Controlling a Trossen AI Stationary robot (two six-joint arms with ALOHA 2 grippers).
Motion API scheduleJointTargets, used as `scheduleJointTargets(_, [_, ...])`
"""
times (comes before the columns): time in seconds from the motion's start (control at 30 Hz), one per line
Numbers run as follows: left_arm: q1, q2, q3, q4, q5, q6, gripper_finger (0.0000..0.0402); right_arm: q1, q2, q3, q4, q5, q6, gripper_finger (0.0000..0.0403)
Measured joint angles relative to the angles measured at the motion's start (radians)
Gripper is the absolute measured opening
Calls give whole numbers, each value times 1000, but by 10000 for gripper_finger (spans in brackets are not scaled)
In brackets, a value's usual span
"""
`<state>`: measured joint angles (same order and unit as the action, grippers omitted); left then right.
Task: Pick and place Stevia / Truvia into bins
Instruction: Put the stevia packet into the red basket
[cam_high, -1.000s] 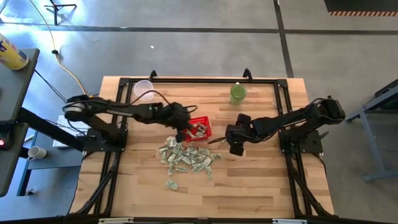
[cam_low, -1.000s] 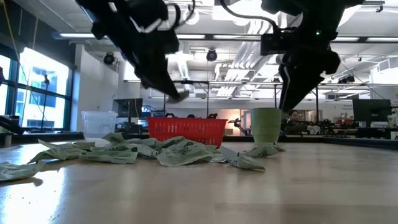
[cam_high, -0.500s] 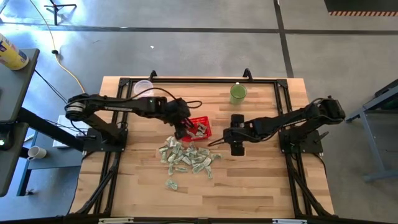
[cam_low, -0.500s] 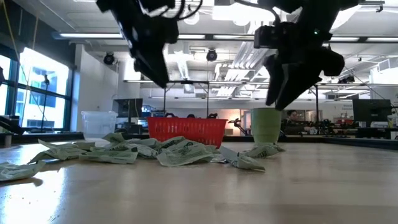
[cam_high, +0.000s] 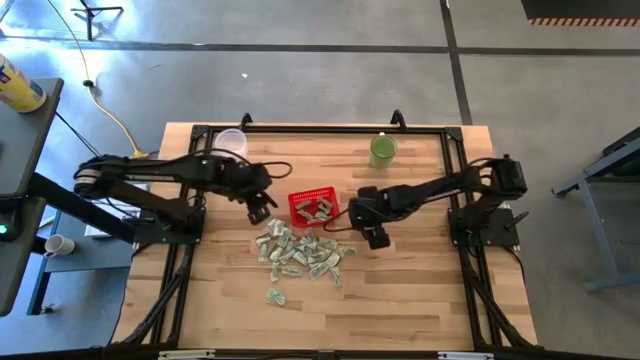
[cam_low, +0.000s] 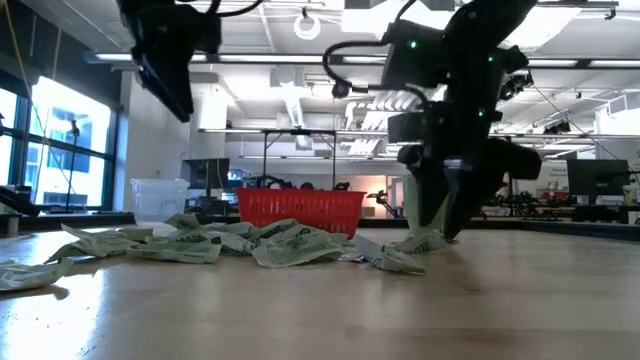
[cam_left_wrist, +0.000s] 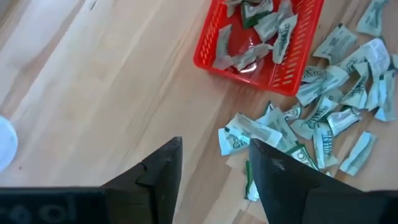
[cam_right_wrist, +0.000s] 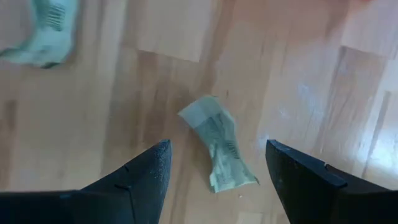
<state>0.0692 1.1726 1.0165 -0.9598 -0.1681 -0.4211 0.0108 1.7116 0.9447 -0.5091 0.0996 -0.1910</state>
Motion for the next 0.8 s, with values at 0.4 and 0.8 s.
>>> scheduleJointTargets(0.4, [0,-98,-46,-29,-3,-30,178,-54,42,1,7,-126,78,170])
scheduleJointTargets(0.8, [2,-100,-46,-96,-9,-10,168,-44,20,85,-78,-220,294,18])
